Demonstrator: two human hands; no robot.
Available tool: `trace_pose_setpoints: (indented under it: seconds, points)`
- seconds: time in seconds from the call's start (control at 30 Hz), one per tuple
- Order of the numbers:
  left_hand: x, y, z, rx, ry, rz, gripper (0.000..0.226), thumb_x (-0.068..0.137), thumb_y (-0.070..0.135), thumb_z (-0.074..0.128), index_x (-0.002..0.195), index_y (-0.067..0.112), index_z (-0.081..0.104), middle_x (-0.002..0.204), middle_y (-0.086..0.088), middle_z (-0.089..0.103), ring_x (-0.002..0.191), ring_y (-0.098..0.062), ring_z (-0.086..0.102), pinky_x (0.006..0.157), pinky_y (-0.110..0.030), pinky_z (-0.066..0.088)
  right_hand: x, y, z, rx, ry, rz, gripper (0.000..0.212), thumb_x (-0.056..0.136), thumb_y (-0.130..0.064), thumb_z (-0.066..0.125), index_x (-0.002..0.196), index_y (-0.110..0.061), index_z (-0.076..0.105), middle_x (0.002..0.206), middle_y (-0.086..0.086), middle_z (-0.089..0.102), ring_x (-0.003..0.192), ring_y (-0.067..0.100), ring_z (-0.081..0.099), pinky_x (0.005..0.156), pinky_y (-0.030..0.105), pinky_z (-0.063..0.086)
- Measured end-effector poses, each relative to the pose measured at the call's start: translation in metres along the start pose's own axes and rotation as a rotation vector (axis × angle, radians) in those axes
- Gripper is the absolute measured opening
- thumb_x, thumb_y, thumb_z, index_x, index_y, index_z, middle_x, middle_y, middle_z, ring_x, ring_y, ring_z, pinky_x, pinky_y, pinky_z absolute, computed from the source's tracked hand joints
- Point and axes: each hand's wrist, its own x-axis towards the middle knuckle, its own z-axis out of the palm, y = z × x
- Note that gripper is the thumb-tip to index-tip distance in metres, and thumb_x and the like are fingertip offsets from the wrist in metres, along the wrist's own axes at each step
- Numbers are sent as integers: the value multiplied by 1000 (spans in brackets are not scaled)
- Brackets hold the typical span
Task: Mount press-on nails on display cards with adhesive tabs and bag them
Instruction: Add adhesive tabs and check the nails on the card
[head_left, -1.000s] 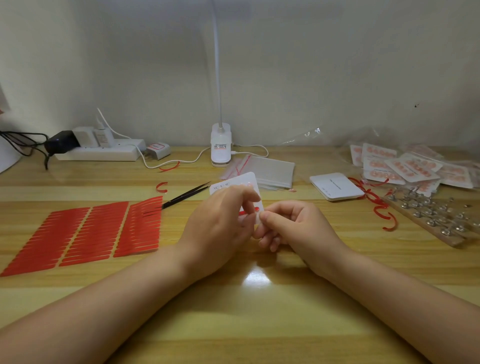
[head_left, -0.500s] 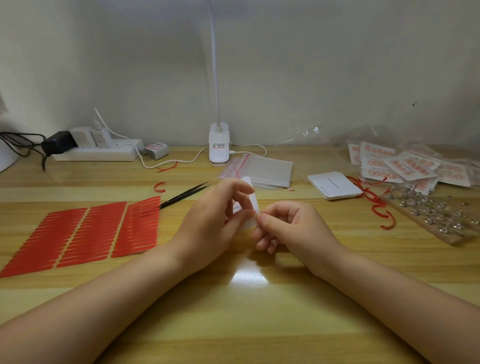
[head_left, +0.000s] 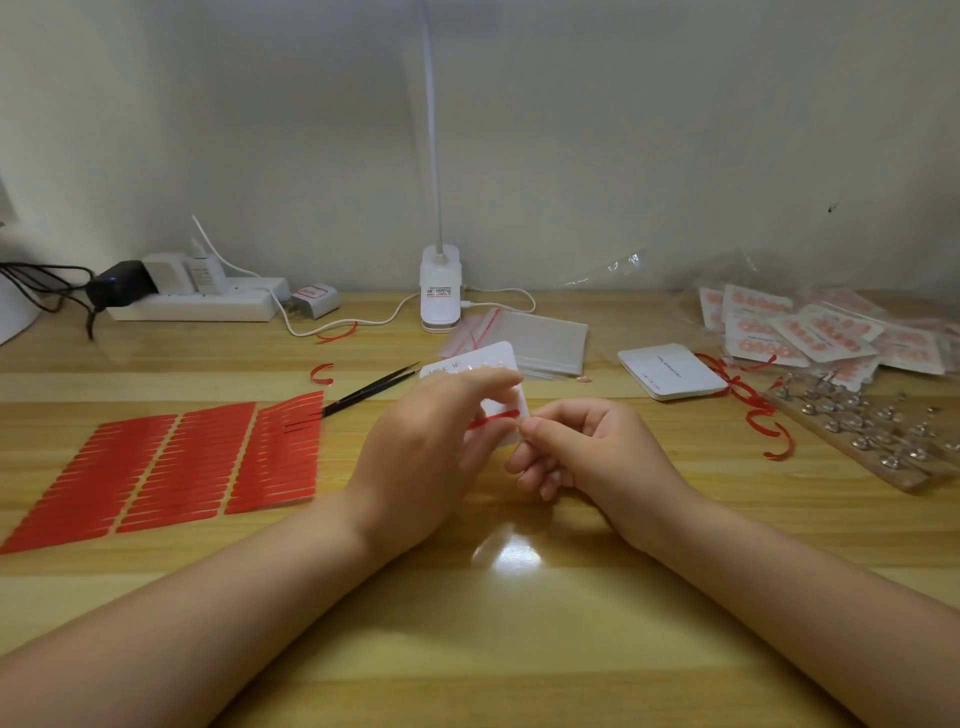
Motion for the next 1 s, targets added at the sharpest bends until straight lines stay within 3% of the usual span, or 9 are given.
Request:
trace_pose_setpoints:
  seconds: [0.17, 0.5, 0.7, 0.83, 1.0]
  points:
    - [1, -1, -3, 111, 6, 115, 23, 89, 9, 68, 110, 2, 71, 90, -10, 73, 81, -27, 70, 69, -42, 57, 0, -1, 1, 28, 15, 24, 18, 93, -6, 58, 78, -6, 69, 65, 12, 69, 51, 16, 62, 46, 21, 48]
    - [1, -3, -2, 156, 55, 175, 29, 83, 8, 76, 111, 7, 69, 84, -7, 73, 72, -25, 69, 66, -40, 55, -1, -4, 1, 54, 10, 63, 18, 94, -5, 55, 81, -4, 67, 64, 9, 68, 50, 15, 61, 46, 20, 48]
    - [2, -2, -3, 128, 81, 160, 29, 82, 8, 77, 110, 3, 69, 88, -3, 74, 76, -22, 71, 69, -39, 56, 0, -5, 1, 83, 5, 70, 18, 94, -4, 55, 80, -3, 66, 62, 9, 68, 49, 14, 60, 46, 20, 47]
    - [3, 1, -1, 100, 85, 106, 42, 85, 17, 74, 122, 12, 53, 91, 1, 74, 81, -19, 69, 75, -40, 54, 0, -5, 0, 82, -2, 66, 19, 94, -5, 55, 79, -4, 67, 64, 10, 68, 50, 14, 61, 46, 20, 47]
    - [4, 4, -3, -12, 53, -9, 42, 83, 18, 70, 121, 7, 55, 88, 2, 72, 70, -19, 61, 70, -39, 53, -1, -4, 0, 60, -8, 51, 20, 93, -4, 57, 76, -6, 67, 64, 12, 69, 50, 15, 61, 45, 20, 47]
